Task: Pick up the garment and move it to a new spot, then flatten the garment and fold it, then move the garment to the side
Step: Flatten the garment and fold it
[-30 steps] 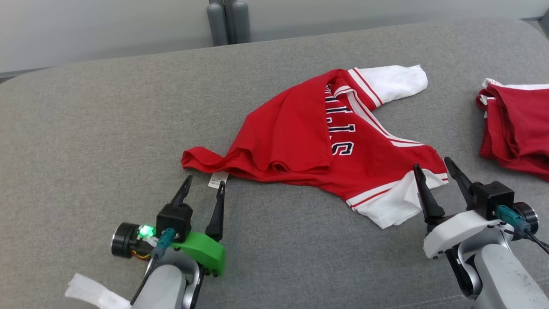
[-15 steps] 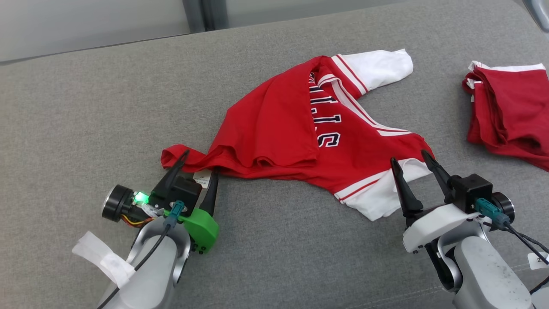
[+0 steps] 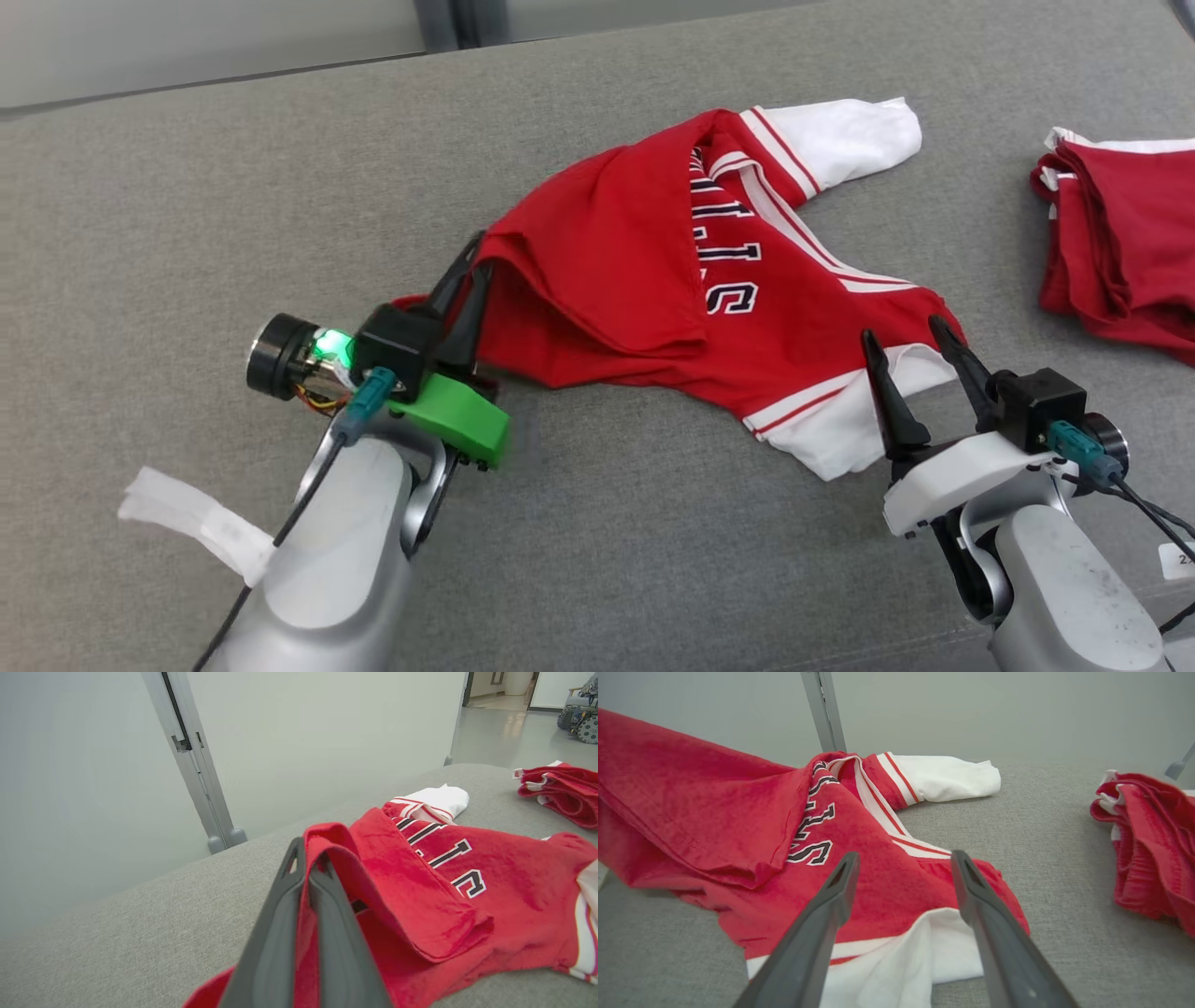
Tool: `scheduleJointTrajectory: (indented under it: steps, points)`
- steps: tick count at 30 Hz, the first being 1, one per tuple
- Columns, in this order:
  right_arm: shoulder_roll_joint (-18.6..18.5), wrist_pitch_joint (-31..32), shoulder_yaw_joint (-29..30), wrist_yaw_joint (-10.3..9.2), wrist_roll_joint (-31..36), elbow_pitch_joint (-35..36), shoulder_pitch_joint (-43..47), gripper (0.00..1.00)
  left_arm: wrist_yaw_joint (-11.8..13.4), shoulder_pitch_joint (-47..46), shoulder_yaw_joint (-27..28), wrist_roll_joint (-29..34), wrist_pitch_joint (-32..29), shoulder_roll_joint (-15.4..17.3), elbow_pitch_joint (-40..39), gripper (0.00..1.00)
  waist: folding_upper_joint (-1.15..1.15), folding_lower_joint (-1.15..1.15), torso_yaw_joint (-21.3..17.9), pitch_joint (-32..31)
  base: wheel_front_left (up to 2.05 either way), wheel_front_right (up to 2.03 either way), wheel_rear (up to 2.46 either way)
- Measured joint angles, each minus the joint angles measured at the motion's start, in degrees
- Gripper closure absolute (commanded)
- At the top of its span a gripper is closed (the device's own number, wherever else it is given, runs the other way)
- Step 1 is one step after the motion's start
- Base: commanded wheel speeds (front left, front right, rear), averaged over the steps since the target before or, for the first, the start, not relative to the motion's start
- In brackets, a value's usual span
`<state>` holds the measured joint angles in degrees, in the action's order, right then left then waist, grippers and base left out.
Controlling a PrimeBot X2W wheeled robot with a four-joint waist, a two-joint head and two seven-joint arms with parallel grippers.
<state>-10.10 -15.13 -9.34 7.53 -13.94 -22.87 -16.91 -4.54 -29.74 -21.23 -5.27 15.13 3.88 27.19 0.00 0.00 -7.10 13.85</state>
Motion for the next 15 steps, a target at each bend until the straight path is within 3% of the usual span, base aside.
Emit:
scheduleJointTrajectory:
  steps: [8,15]
  points:
    - [1.33,0.00,0.65,0.00,-0.21,0.01,-0.50,0.00,4.26,-0.09,5.15,-5.78,0.00,-0.91,2.46,1.00,0.00,0.00,3.26,0.89,0.00,0.00,0.00]
    - [1.93,0.00,-2.35,0.00,-1.12,0.04,-4.17,0.00,5.66,-8.40,10.04,-7.47,0.00,1.79,16.84,1.00,0.00,0.00,2.86,4.84,0.00,0.00,0.00]
